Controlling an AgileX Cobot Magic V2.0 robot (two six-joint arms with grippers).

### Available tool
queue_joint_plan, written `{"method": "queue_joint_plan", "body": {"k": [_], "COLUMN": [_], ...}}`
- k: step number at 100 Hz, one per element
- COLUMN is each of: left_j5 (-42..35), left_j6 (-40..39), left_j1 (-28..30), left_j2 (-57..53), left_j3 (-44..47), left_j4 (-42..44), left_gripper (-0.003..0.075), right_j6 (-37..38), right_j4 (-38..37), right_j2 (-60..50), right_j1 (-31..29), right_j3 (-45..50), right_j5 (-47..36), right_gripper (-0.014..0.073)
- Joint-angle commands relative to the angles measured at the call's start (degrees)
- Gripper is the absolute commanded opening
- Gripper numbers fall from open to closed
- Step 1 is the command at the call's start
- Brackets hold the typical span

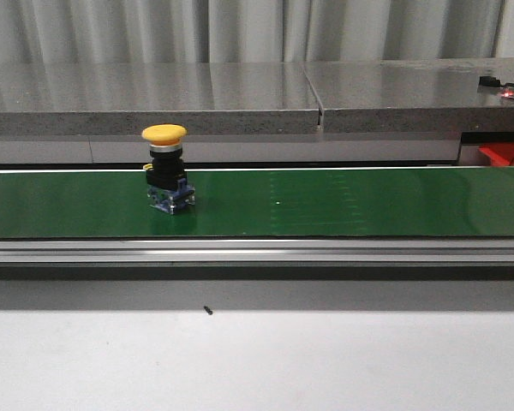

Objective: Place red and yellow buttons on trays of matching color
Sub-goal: 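Carry the yellow button into the yellow tray and open the right gripper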

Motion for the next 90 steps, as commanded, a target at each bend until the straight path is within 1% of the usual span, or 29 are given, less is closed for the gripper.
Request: {"method": "queue_joint_plan", "body": {"k": [1, 28, 53, 69, 75, 90], "left_j5": [-3.69, -3.69, -3.69, -3.69, -3.69, -3.69], "left_j6": [-0.15, -0.15, -0.15, -0.15, -0.15, -0.15], "left_j1": [-0.37, -0.37, -0.37, -0.37, -0.37, -0.37], "left_j2": [0.48, 0.48, 0.48, 0.48, 0.48, 0.48], "left_j3": [-1.42, -1.42, -1.42, -1.42, -1.42, -1.42], "left_j4": [-1.33, -1.33, -1.33, -1.33, -1.33, -1.33], "left_gripper": [-0.002, -0.002, -0.002, -0.002, -0.002, -0.002], "right_j6": [-0.16, -0.16, -0.16, -0.16, -0.16, -0.16], "right_j4": [0.86, 0.86, 0.81, 0.81, 0.81, 0.81], "right_j2": [-0.9, 2.07, 3.41, 3.41, 3.41, 3.41], "right_j1": [0.49, 1.61, 1.61, 1.61, 1.61, 1.61], "right_j3": [-1.2, -0.54, -0.54, -0.54, -0.54, -0.54], "right_j5": [-2.42, -4.7, -4.87, -3.6, -3.43, -3.16], "right_gripper": [0.0236, 0.0236, 0.0238, 0.0242, 0.026, 0.0351]}}
